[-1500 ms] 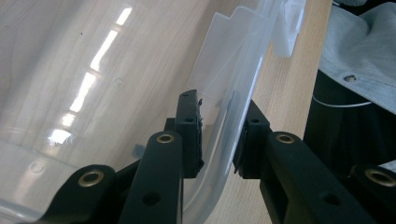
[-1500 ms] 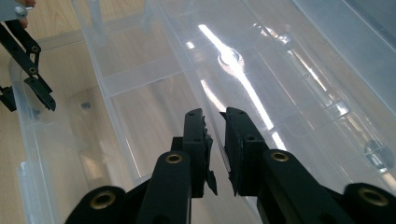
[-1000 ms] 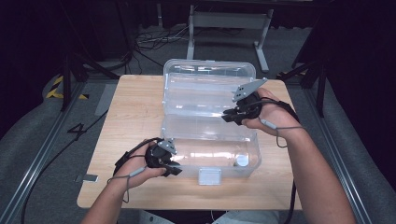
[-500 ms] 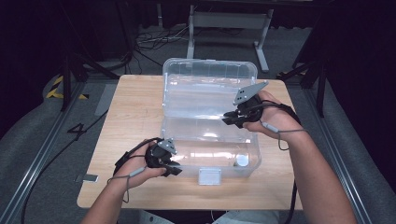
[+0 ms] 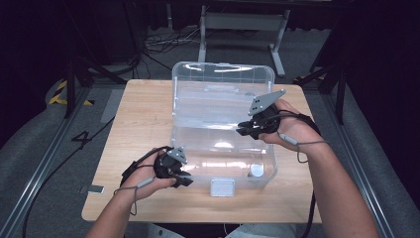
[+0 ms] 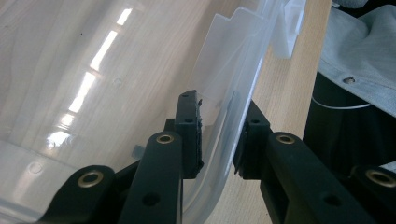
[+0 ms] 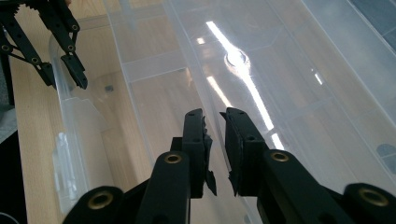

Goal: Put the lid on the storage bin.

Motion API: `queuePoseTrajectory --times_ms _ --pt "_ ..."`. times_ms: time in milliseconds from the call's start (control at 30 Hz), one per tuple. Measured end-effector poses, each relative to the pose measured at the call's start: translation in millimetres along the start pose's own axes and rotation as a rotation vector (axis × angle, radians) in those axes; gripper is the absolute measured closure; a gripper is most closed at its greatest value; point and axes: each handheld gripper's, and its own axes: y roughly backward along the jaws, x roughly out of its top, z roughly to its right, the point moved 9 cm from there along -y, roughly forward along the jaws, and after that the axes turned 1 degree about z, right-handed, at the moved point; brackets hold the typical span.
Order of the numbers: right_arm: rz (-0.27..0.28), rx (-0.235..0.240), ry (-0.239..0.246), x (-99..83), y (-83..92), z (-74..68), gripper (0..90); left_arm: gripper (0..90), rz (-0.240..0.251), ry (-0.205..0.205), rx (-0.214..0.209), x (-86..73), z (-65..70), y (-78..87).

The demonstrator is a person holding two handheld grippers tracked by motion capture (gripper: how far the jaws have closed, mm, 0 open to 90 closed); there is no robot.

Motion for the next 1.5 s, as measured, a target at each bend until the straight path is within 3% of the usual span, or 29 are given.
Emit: queuePoseTrajectory --times_ms 1500 --pt "-0.003 0.028 0.035 -9.9 4.8 -20.4 78.2 74.6 0.000 0.023 -0.008 0.0 0.1 0.4"
